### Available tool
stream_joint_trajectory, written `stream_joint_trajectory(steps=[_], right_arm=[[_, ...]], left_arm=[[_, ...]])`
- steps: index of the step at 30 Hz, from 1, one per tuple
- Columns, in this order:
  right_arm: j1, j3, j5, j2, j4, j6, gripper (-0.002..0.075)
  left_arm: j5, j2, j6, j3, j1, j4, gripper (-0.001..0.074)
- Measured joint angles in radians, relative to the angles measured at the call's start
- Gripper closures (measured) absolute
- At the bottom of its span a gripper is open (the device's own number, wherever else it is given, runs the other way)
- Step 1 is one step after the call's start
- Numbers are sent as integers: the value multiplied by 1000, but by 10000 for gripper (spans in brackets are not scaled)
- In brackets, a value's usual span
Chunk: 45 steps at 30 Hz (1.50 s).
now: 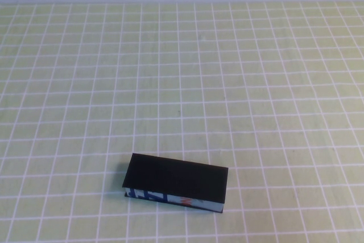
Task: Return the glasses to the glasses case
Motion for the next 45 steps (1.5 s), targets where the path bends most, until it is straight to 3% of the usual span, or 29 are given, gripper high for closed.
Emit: stream_joint_trajectory(steps=[7, 12, 19, 45], right_arm=[[0, 0, 0, 0, 0, 0, 743], [0, 0, 2, 0, 3, 0, 743], [0, 0, 2, 0, 8, 0, 743], [0, 0, 2, 0, 10, 0, 743]], left_arm=[[-2, -200, -5, 203, 111, 2, 738], [21, -228, -20, 304, 135, 2, 738], [194, -232, -41, 304, 135, 1, 738], [196, -232, -41, 304, 135, 1, 738]])
